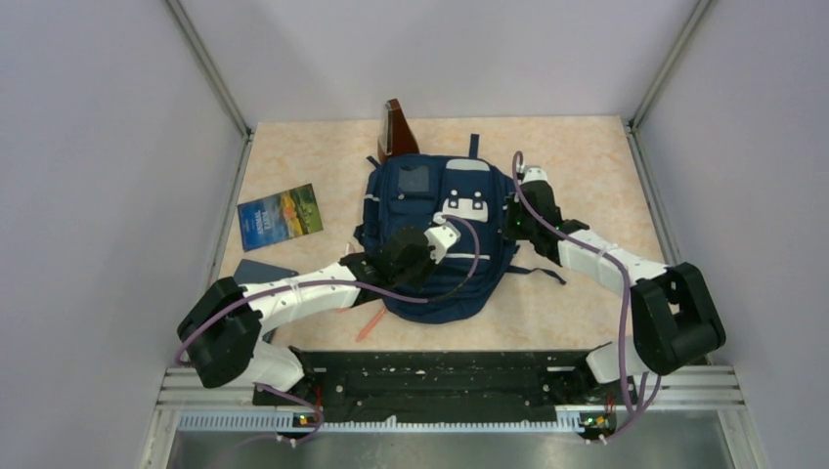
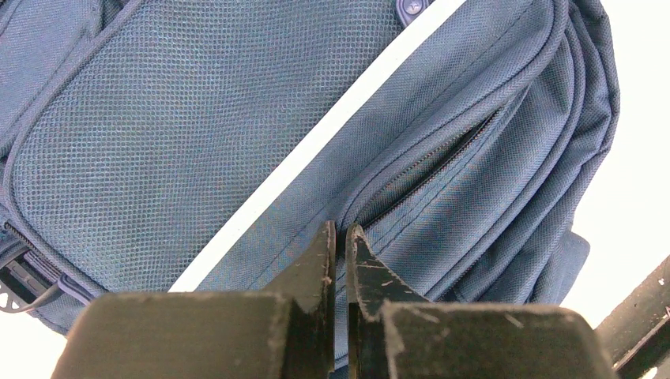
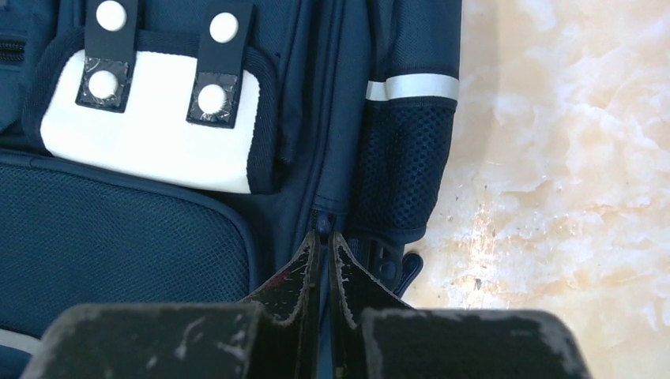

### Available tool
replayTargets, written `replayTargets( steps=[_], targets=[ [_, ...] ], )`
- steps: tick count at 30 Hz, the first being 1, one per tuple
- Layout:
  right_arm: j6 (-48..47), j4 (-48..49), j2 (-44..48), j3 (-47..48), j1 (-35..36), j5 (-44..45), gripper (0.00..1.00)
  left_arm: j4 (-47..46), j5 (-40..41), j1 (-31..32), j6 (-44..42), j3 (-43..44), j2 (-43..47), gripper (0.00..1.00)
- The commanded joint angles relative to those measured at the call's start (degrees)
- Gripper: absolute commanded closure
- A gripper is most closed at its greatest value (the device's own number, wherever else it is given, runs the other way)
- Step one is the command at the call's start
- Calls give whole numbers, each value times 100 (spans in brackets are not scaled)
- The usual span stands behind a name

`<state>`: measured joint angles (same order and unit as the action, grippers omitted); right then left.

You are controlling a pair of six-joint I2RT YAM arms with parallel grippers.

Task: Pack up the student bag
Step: Unzip the student bag at the center of the board.

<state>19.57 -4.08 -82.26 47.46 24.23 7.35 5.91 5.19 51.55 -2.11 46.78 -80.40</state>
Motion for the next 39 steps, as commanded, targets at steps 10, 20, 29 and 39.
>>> replayTargets(
  steps=[10, 20, 29, 39],
  targets=[
    [-49, 317, 102, -263, 71, 0, 100, -530, 145, -31, 368, 186, 27, 100],
    [-226, 779, -181, -225, 70, -24, 97, -464, 140, -31, 402, 156, 34, 100],
    [-246, 925, -413, -152, 65, -60, 95, -450, 141, -31, 438, 152, 10, 100],
    [-251, 989, -701, -16, 69, -206, 91, -446, 149, -31, 484, 113, -18, 100]
  ],
)
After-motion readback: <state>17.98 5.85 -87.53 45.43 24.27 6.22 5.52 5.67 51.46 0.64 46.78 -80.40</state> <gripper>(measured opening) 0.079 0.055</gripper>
